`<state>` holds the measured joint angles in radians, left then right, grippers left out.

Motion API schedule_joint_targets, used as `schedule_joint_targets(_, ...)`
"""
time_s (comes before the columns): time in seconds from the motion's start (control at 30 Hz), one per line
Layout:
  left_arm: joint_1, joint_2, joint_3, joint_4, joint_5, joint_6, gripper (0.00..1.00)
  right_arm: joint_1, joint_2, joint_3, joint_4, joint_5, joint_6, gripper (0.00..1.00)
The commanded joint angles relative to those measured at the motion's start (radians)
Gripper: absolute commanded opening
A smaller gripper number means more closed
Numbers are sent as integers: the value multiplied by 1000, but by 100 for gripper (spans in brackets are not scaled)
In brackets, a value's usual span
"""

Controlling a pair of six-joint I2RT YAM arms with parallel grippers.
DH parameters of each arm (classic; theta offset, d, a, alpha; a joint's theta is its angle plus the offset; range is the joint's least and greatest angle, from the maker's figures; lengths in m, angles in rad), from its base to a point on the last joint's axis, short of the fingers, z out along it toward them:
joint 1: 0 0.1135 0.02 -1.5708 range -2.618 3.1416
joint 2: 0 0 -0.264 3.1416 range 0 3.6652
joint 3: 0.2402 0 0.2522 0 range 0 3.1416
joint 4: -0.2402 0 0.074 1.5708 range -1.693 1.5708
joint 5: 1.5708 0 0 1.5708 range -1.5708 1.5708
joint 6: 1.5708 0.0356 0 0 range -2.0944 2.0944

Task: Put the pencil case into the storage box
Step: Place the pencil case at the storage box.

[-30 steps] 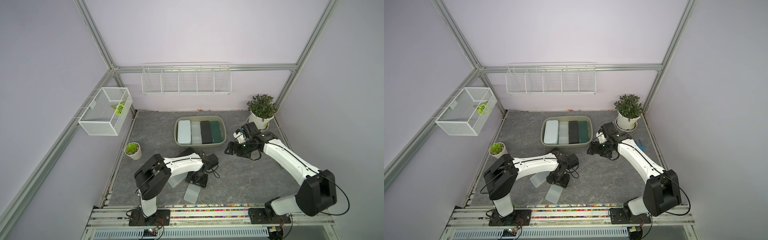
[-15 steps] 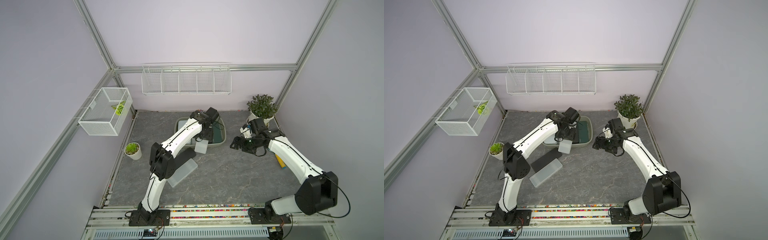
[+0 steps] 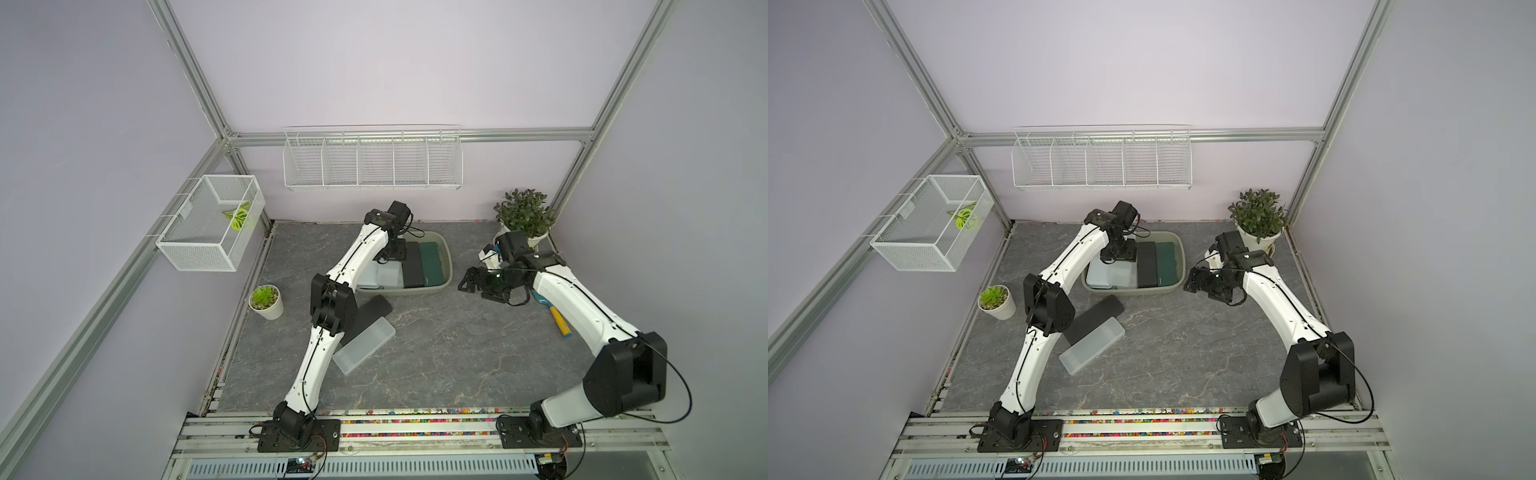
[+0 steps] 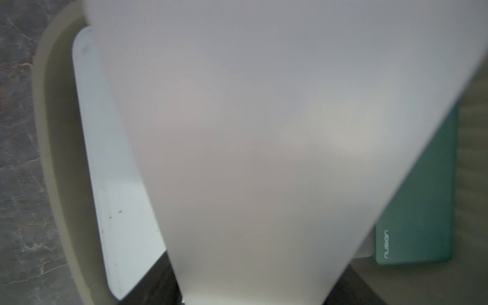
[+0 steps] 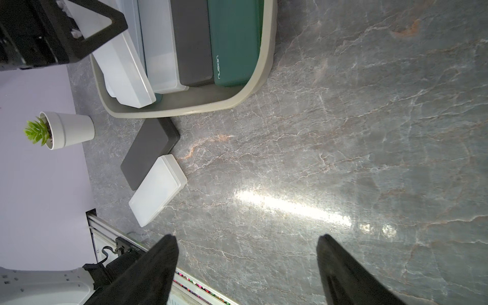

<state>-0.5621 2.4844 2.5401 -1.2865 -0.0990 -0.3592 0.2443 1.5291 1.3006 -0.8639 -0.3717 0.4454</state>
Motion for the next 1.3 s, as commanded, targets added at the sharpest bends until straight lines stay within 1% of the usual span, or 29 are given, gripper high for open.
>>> schedule_joint_targets(0.0, -2, 44, 20, 62, 58, -20, 58, -5, 30, 24, -9, -19, 9, 87)
schedule_joint_targets(0.1, -2, 62, 20, 79, 85, -31, 60, -5, 46, 28, -2, -25, 17, 87)
schedule_joint_targets(0.23, 9, 79, 20, 74, 70, -41, 62, -5, 57, 34, -1, -24, 22, 86)
schedule_joint_targets(0.37, 24, 92, 24, 73, 0, -39, 72, -5, 54, 20, 5, -23, 29, 86)
schedule_joint_targets(0.4, 25, 92, 30, 73, -21, -30, 75, -5, 53, 16, 5, -22, 31, 86)
schedule_joint_targets(0.53, 27, 90, 52, 82, -32, -11, 84, -5, 51, 6, 4, -16, 33, 87)
schedule_joint_targets(0.77, 25, 46, 51, 112, 17, -1, 97, -5, 45, 3, 5, -12, 42, 87)
schedule_joint_targets(0.83, 25, 12, 49, 109, 7, -1, 98, -2, 44, 4, 4, -12, 44, 87)
schedule_joint_targets(0.9, 27, -48, 37, 91, -32, 4, 97, -4, 38, 6, 3, -12, 45, 87)
schedule_joint_targets(0.97, 30, -125, -22, 68, -80, 8, 94, -2, 30, 3, 5, -9, 48, 87)
schedule_joint_targets(1.03, 38, -237, -154, 53, -105, 18, 89, 0, 18, -5, 11, -9, 51, 87)
schedule_joint_targets(1.1, 44, -366, -353, 52, -99, 25, 83, 3, 1, -25, 27, -9, 62, 87)
schedule_joint_targets(1.17, 44, -496, -572, 81, -64, 21, 81, 7, -18, -51, 46, -9, 75, 87)
schedule_joint_targets(1.23, 42, -636, -792, 120, -23, -8, 82, 12, -33, -77, 66, -9, 83, 87)
schedule_joint_targets(1.27, 40, -704, -895, 135, -2, -29, 85, 13, -41, -91, 72, -11, 87, 87)
